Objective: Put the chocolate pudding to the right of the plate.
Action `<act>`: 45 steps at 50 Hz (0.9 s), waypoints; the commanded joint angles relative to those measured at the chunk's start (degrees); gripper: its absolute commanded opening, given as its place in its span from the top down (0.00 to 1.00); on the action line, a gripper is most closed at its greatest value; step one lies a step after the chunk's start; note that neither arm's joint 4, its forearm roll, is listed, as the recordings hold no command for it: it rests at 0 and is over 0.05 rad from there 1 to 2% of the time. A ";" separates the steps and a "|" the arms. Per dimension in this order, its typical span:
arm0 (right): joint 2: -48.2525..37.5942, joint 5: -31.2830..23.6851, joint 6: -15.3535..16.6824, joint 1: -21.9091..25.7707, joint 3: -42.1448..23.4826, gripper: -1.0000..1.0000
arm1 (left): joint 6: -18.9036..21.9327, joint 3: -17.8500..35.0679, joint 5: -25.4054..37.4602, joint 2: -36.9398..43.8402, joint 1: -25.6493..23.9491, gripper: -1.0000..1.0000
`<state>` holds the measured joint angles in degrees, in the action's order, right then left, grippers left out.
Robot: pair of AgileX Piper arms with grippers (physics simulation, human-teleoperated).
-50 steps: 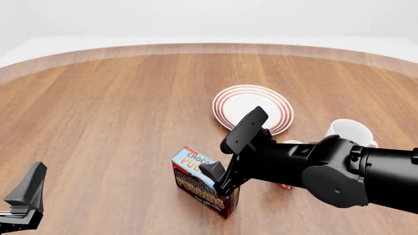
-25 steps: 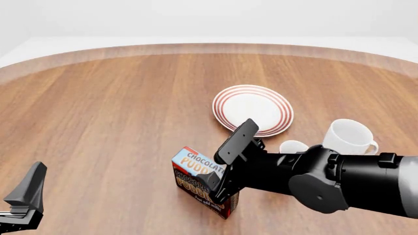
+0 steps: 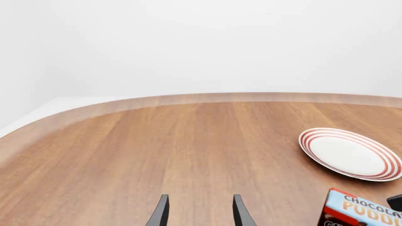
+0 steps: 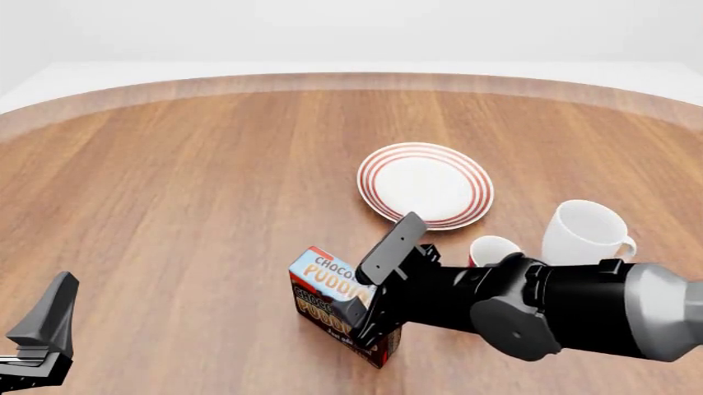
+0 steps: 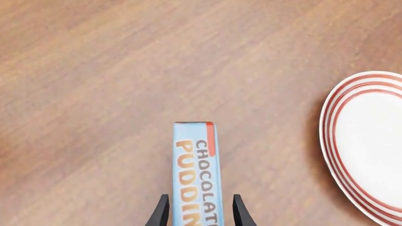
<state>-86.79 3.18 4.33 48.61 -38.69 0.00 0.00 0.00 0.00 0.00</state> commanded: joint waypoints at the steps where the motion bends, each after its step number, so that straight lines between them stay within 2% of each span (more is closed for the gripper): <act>1: -2.31 1.29 -1.01 0.69 -0.23 0.00 | 0.00 0.00 0.00 0.00 0.00 0.00; 7: -2.98 1.79 -2.17 0.83 -0.03 0.00 | 0.00 0.00 0.00 0.00 0.00 0.00; 9: -1.94 2.19 -1.46 0.80 0.42 0.00 | 0.00 0.00 0.00 0.00 0.00 0.00; 10: -1.17 2.45 -0.96 0.32 0.83 1.00 | 0.00 0.00 0.00 0.00 0.00 0.00; 18: 1.64 1.81 -0.32 -0.52 1.51 1.00 | 0.00 0.00 0.00 0.00 0.00 0.00; 23: 8.61 -2.11 3.18 -2.98 -0.21 1.00 | 0.00 0.00 0.00 0.00 0.00 0.00; 28: 15.95 -10.80 6.48 -3.97 -8.18 1.00 | 0.00 0.00 0.00 0.00 0.00 0.00; 33: 18.01 -16.22 8.86 -5.18 -15.19 1.00 | 0.00 0.00 0.00 0.00 0.00 0.00; 36: 18.81 -19.51 10.72 -7.61 -20.70 1.00 | 0.00 0.00 0.00 0.00 0.00 0.00; 42: 18.67 -23.25 12.58 -11.75 -28.33 1.00 | 0.00 0.00 0.00 0.00 0.00 0.00; 45: 16.34 -25.87 11.54 -15.15 -35.33 1.00 | 0.00 0.00 0.00 0.00 0.00 0.00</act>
<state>-70.82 -14.82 14.76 39.91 -59.52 0.00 0.00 0.00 0.00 0.00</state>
